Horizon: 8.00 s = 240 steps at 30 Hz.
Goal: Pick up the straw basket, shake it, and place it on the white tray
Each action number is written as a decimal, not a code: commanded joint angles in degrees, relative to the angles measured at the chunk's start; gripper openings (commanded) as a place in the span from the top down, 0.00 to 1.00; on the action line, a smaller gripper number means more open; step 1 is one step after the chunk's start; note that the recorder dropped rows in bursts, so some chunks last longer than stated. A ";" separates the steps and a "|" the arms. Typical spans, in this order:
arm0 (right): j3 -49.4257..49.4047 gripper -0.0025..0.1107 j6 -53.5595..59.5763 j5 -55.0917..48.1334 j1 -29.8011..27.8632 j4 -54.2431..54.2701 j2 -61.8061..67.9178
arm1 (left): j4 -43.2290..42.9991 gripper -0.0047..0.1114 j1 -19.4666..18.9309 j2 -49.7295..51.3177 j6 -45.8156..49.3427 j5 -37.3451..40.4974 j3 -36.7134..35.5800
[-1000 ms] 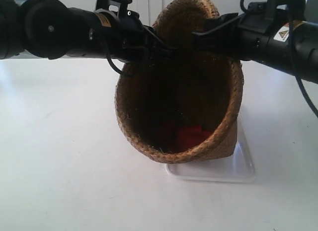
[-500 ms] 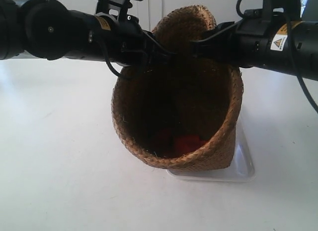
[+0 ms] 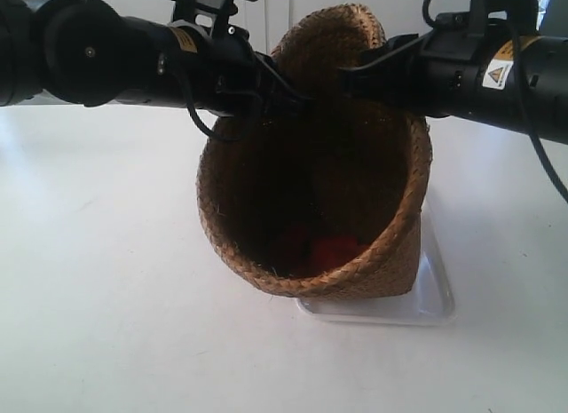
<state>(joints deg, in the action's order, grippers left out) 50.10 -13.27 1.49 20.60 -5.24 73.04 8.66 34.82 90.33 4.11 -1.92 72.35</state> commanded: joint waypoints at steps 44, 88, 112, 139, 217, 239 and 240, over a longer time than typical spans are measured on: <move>9.92 0.24 1.22 -22.80 -14.44 0.52 4.67 | 0.92 0.26 -1.52 8.28 -14.16 -0.24 14.21; -23.67 0.98 7.02 -24.03 -14.32 10.97 -55.85 | 0.19 0.96 -1.50 -50.77 -5.38 11.15 -37.92; -23.67 0.98 5.37 -24.16 -14.32 11.45 -55.85 | -3.11 0.96 -5.54 -55.70 -1.54 15.92 -37.92; -23.67 0.98 4.43 -24.14 -14.32 11.45 -55.85 | -3.21 0.96 -25.50 -90.33 0.90 19.91 -52.54; -50.10 0.98 19.06 -6.67 -19.64 6.72 -72.23 | -1.47 0.96 -25.50 -90.33 -8.24 14.82 -71.67; -50.10 0.98 19.06 -15.15 -19.65 6.98 -73.04 | -1.47 0.96 -25.50 -90.33 -8.24 14.82 -71.67; -50.10 0.98 19.06 -15.15 -19.65 6.98 -73.04 | -1.47 0.96 -25.50 -90.33 -8.09 14.80 -71.67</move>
<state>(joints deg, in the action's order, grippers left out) 0.39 5.30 -13.53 1.29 1.56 0.40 6.36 9.50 0.27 -3.83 12.67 1.06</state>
